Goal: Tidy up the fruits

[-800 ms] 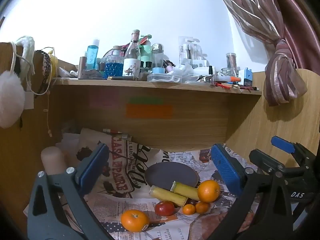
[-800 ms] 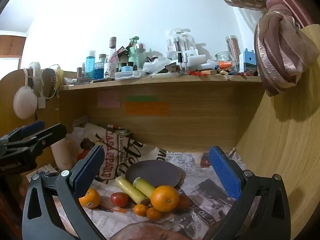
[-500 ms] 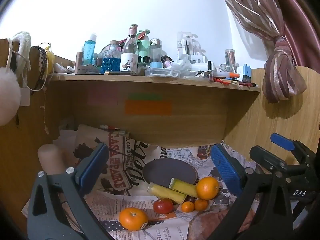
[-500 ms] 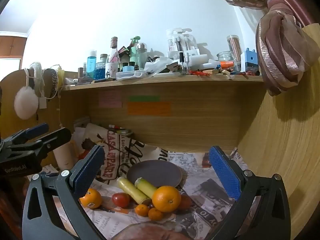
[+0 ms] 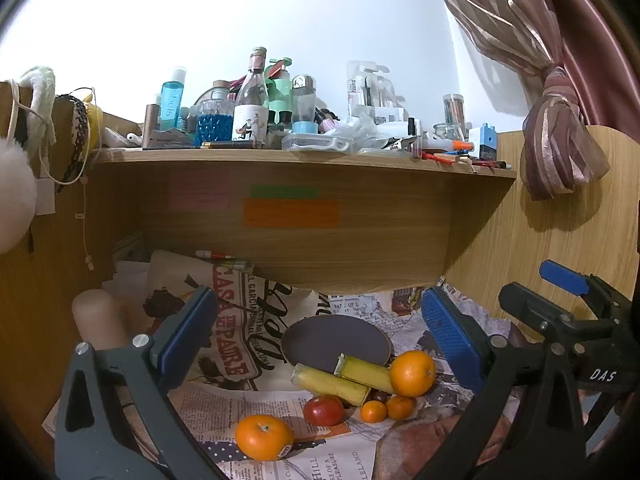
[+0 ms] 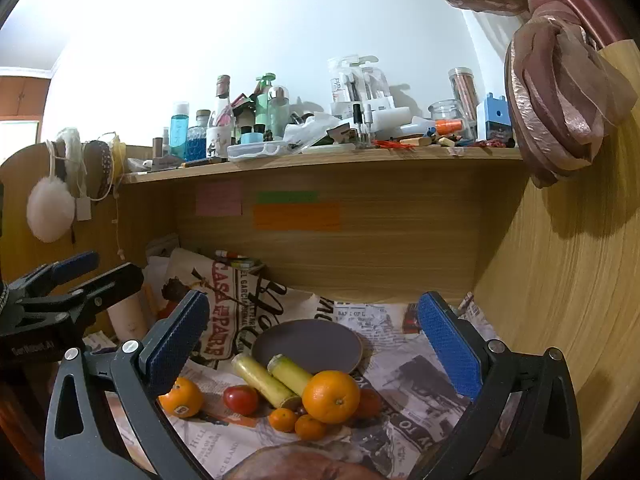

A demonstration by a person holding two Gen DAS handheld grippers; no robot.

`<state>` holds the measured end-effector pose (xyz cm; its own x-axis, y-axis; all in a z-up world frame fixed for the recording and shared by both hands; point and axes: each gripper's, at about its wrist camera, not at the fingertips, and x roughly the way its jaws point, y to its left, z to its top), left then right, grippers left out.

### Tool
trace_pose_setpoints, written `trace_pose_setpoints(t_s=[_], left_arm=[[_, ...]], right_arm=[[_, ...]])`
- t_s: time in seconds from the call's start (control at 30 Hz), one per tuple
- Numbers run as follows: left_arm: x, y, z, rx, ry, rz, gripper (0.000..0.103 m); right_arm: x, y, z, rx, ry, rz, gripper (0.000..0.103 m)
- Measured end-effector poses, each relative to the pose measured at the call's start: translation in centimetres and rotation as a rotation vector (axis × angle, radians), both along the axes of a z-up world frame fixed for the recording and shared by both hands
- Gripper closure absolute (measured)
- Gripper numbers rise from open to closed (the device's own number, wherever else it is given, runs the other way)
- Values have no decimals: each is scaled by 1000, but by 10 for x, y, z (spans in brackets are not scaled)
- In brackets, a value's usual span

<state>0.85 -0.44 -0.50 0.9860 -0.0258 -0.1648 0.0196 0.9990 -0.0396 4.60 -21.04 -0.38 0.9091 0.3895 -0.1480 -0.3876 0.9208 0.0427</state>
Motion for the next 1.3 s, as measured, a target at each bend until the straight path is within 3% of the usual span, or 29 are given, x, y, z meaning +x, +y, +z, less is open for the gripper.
trace_pose_setpoints(t_s=[1.3], left_arm=[[2, 5, -3, -6, 5, 5, 0]], right_arm=[[-1, 4, 1, 4, -9, 5, 0]])
